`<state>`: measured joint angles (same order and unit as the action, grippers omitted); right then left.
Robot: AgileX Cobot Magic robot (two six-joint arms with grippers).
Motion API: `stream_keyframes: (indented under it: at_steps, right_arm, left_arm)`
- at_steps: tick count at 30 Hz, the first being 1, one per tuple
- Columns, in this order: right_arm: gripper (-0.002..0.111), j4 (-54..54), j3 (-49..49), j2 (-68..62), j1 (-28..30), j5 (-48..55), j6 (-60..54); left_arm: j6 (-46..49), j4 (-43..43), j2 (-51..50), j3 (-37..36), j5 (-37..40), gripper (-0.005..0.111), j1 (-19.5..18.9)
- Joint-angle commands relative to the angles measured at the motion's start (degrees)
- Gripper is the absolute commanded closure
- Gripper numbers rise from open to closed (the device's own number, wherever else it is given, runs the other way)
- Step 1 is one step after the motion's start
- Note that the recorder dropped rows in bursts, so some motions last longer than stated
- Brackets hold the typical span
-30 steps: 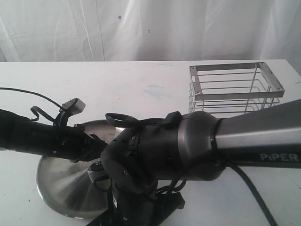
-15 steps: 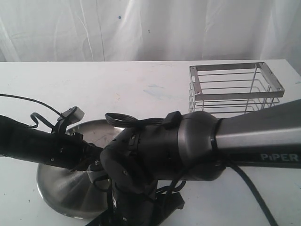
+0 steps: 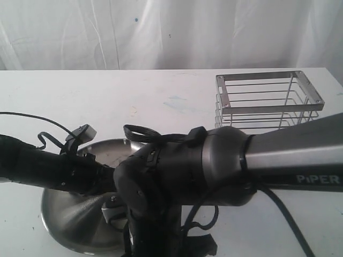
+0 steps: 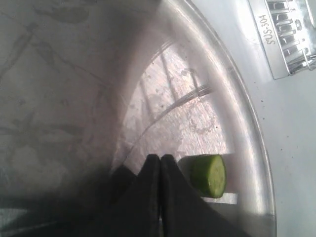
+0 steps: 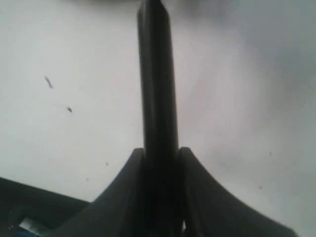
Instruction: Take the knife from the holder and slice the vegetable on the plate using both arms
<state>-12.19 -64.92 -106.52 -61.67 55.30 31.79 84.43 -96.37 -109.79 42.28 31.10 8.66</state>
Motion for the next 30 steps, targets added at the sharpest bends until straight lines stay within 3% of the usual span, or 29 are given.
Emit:
stream_keyframes:
  at_steps: [1,7,15,24,30]
  right_arm:
    - [0.108,-0.89,0.37,0.10,0.07,2.68,-0.91]
    - [0.108,0.55,0.25,0.10,0.41,2.68,-1.44]
    - [0.108,0.81,-3.84,1.87,3.46,2.78,-5.09]
    - [0.108,0.16,-11.13,-0.28,9.32,2.14,-11.82]
    - [0.108,-2.90,-14.31,-5.04,10.25,-1.59,-15.46]
  left_arm:
    - [-0.75,0.41,-0.84,0.45,-2.60,0.107,-0.01]
    - [-1.00,0.41,7.90,3.85,-2.20,0.107,-0.74]
    - [-2.61,0.94,18.34,4.11,-7.19,0.107,-5.62]
    - [-3.38,1.80,19.49,2.29,-9.06,0.107,-6.89]
    - [0.34,4.54,17.71,2.18,-3.24,0.107,-6.77]
